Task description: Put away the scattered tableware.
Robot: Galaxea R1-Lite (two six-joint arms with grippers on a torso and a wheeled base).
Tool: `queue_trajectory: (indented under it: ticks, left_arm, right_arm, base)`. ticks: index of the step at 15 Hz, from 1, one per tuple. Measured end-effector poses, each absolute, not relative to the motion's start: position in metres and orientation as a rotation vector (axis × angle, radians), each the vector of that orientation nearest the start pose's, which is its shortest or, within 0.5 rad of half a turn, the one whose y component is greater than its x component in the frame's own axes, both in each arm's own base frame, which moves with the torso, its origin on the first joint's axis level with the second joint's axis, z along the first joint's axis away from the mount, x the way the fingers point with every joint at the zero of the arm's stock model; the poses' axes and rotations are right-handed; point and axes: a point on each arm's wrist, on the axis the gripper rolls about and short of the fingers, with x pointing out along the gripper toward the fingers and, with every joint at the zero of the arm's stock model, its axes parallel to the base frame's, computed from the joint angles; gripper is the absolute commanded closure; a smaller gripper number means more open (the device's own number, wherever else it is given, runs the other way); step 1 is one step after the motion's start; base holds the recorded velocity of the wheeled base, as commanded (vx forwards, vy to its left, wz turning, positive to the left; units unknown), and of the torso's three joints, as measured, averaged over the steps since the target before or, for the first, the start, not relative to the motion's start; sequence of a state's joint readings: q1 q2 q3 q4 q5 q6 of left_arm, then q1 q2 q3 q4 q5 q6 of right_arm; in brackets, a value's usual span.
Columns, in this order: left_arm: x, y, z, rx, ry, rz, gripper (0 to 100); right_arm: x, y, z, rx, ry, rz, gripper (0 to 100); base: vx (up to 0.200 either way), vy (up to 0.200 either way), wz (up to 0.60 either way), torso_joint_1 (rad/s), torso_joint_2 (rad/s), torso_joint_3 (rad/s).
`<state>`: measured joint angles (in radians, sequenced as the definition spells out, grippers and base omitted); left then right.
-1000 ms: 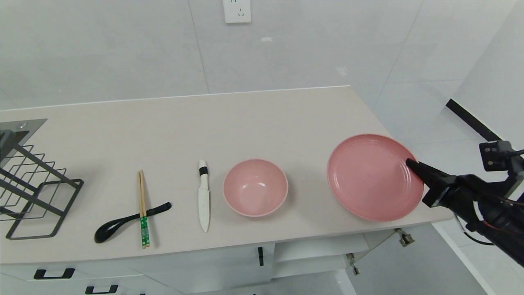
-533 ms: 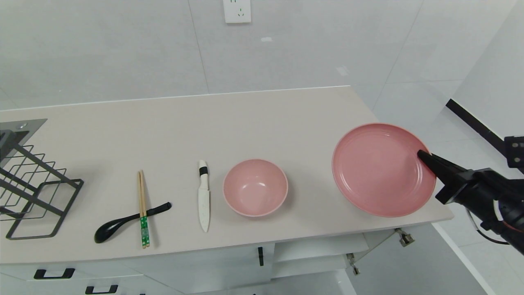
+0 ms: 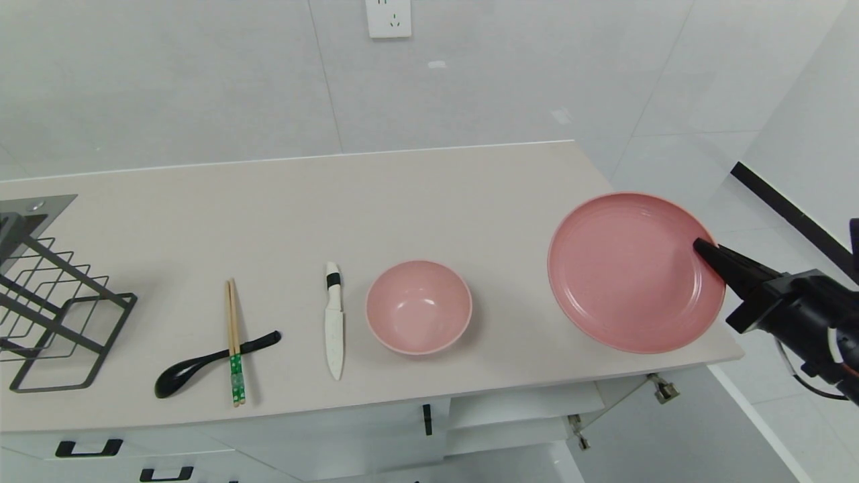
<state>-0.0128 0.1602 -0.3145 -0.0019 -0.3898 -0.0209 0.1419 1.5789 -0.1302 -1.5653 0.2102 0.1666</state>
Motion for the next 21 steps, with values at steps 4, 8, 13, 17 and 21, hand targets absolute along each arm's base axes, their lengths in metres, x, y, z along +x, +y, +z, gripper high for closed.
queue_trajectory:
  ticks: [4,8,13,17,21]
  left_arm:
    - [-0.016,-0.012,0.176,0.082,-0.063,-0.573,0]
    - [0.008,-0.015,0.182,0.036,0.058,-0.733,0]
    - [0.056,-0.02,0.191,0.028,0.123,-0.796,0]
    - [0.089,-0.031,0.187,0.076,0.19,-0.742,0]
    - [0.117,-0.043,0.182,0.095,0.233,-0.683,0]
  right_arm:
    - [0.194,0.033,0.151,0.161,-0.102,0.362,100]
    - [0.193,0.032,0.151,0.16,-0.103,0.363,100]
    - [0.192,0.033,0.151,0.157,-0.102,0.389,100]
    - [0.191,0.033,0.153,0.156,-0.115,0.391,100]
    - [0.191,0.032,0.157,0.157,-0.132,0.39,100]
  base:
    - [0.0,0.0,0.0,0.0,0.0,0.0]
    - [0.0,0.0,0.0,0.0,0.0,0.0]
    - [0.0,0.0,0.0,0.0,0.0,0.0]
    - [0.0,0.0,0.0,0.0,0.0,0.0]
    - [0.0,0.0,0.0,0.0,0.0,0.0]
